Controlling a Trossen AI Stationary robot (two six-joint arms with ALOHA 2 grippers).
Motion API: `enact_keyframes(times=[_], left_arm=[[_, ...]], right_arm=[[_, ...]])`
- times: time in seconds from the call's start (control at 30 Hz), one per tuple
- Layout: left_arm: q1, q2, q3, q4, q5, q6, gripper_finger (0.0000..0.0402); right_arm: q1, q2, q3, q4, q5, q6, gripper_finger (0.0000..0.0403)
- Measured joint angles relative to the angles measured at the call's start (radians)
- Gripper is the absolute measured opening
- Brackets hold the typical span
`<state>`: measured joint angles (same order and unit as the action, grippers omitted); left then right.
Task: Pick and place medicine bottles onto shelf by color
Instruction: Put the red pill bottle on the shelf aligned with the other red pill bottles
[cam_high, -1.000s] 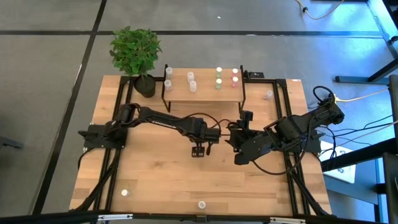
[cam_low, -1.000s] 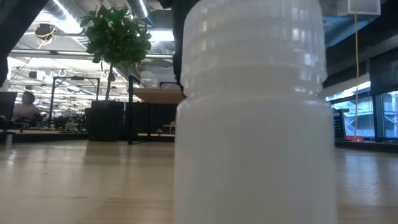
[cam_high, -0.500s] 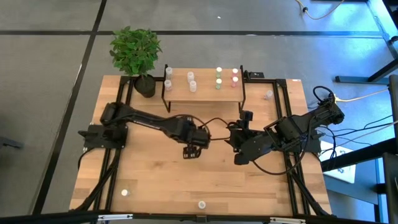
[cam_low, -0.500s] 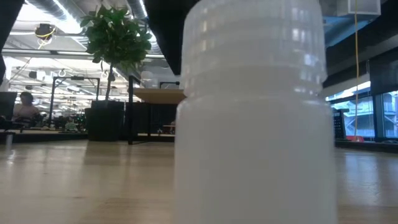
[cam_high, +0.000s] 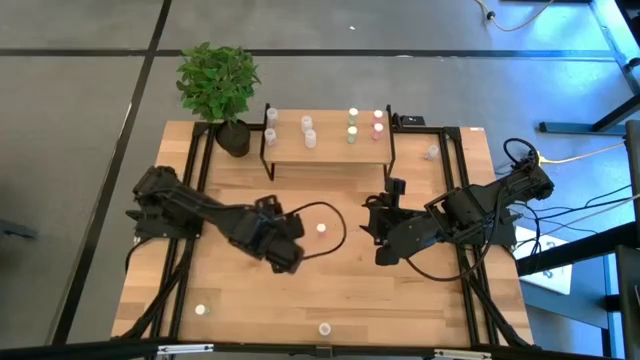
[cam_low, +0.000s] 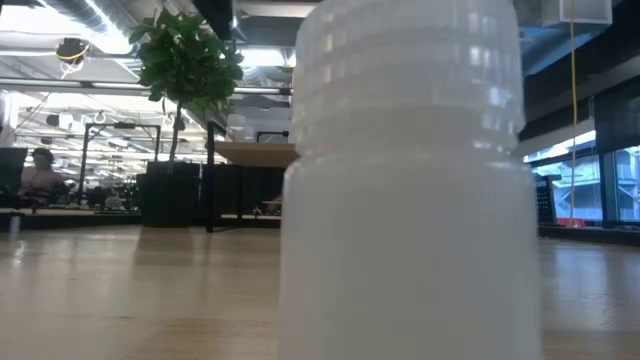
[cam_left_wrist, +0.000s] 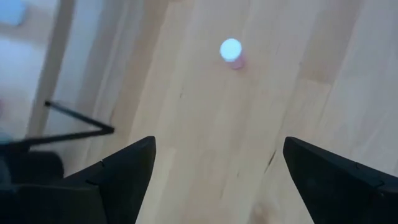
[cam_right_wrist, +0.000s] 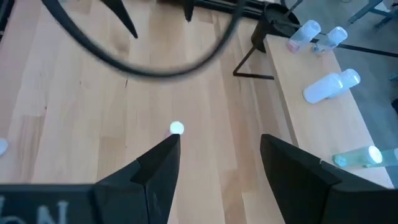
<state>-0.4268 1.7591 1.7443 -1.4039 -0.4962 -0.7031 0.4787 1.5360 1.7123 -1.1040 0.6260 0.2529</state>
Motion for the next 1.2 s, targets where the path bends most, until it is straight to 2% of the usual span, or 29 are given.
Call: enact_keyframes(times=[0.2, 0.5, 0.67, 0.93, 1.07, 1.2], left_arm=[[-0.092, -0.028, 0.000, -0.065, -0.079, -0.138, 0.0348], [-0.184, -0.033, 0.000, -0.131, -0.129, -0.262, 0.0347], [-0.238, -0.039, 0.000, -0.134, -0.199, -0.269, 0.0347], [-0.305, -0.066, 0.000, -0.167, -0.253, -0.367, 0.0347], [-0.327, -0.077, 0.000, -0.168, -0.265, -0.407, 0.0347], [-0.346, -0.075, 0.000, -0.168, -0.263, -0.421, 0.0347]], right_arm=[[-0.005, 0.000, 0.000, 0.022, 0.000, -0.051, 0.0224], [-0.016, 0.000, 0.000, 0.024, -0.038, -0.049, 0.0224], [-0.068, 0.003, 0.000, 0.024, -0.202, -0.053, 0.0224], [-0.161, 0.098, 0.000, 0.052, -0.448, -0.301, 0.0224], [-0.180, 0.178, 0.000, 0.127, -0.464, -0.457, 0.0224], [-0.205, 0.260, 0.000, 0.155, -0.463, -0.531, 0.0224]])
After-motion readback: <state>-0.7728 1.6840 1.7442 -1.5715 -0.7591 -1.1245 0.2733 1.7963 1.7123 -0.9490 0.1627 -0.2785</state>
